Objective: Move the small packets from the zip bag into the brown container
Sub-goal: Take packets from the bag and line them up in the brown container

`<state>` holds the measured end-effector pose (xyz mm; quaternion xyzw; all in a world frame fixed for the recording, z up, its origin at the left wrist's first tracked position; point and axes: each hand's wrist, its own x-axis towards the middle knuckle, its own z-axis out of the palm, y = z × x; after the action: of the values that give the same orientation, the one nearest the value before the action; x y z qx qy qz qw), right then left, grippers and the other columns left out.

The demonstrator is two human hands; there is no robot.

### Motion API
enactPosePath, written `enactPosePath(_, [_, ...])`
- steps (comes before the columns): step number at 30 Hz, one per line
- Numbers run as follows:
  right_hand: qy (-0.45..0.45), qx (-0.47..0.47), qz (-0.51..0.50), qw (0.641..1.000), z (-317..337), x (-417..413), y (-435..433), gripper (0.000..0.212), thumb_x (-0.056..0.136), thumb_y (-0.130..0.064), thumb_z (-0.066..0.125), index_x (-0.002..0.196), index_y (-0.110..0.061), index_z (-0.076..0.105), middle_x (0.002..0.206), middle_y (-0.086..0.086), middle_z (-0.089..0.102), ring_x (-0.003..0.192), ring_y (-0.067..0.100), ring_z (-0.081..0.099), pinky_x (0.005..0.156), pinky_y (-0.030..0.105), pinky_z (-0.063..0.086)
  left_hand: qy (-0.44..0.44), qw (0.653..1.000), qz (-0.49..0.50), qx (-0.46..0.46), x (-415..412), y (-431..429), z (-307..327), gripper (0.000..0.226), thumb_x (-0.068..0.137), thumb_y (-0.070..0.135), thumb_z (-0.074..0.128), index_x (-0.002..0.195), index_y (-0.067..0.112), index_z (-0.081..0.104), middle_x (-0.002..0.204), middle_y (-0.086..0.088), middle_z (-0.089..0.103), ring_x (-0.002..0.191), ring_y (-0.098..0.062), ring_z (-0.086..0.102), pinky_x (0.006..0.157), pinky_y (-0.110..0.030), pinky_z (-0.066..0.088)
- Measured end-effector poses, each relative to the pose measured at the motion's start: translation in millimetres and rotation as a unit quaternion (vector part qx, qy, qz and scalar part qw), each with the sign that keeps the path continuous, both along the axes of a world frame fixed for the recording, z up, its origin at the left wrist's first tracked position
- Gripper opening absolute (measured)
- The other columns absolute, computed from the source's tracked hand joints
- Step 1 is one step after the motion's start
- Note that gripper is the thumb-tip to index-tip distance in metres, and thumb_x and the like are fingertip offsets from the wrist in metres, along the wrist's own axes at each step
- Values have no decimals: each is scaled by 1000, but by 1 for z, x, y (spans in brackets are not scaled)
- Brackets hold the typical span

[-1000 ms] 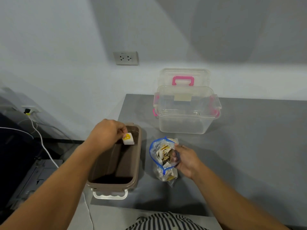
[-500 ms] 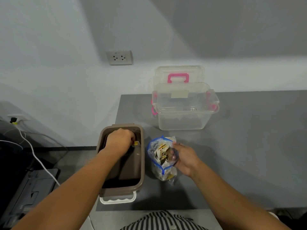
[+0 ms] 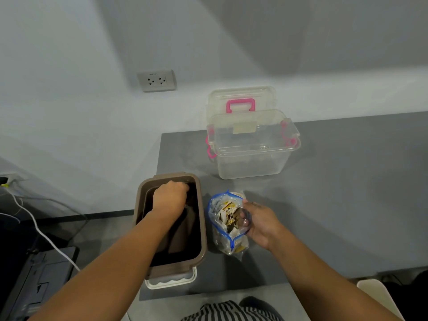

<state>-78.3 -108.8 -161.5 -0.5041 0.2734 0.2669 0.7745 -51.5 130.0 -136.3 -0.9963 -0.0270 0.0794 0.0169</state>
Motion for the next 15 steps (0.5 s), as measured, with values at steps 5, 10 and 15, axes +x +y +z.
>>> enactPosePath(5, [-2,-9,16,1000,-2,0,-3,16,105,-20,52,94,-8,52,62,4,49,55,13,42,57,28,44,-9,1000,3,-6,1,0,1,18,84,8,64,93,22,71,85,-2,69,76,-24,66,70,-36,58])
enactPosePath(10, [-5,-2,16,1000,3,-1,-8,16,106,-18,51,95,-6,53,61,5,50,50,13,47,46,27,48,-36,993,45,-107,-1,5,9,18,91,17,62,99,29,73,92,4,73,80,-17,66,76,-34,57])
enactPosePath(15, [0,-8,38,999,6,-3,-16,20,106,-19,51,90,-7,55,58,3,54,48,12,49,51,27,46,-132,951,92,-263,-19,-11,46,4,91,26,71,95,26,72,89,13,71,79,-4,64,79,-21,49])
